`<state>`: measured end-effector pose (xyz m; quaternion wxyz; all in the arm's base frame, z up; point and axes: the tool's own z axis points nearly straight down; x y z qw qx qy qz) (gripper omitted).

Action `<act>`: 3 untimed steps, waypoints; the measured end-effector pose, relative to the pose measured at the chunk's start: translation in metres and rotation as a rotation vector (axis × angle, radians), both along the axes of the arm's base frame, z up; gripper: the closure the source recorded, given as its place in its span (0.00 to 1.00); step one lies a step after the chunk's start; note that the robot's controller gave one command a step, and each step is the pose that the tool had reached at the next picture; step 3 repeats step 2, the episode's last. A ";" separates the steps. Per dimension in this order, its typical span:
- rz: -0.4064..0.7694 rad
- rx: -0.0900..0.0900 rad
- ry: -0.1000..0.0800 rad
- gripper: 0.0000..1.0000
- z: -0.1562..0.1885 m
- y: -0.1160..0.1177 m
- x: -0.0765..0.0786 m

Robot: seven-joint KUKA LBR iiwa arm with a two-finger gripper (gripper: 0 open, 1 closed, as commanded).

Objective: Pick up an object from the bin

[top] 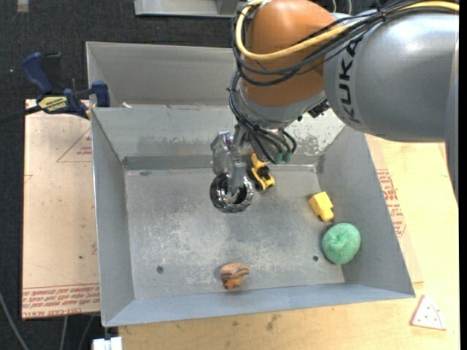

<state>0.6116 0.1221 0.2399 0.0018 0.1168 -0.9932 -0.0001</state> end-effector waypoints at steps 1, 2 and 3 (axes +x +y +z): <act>0.002 0.001 -0.004 1.00 0.017 0.002 0.000; 0.216 0.002 -0.004 1.00 0.028 -0.031 -0.074; 0.216 0.002 -0.004 1.00 0.028 -0.031 -0.074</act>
Offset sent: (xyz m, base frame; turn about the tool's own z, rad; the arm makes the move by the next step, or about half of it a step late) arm -0.0743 -0.0318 0.0285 -0.2187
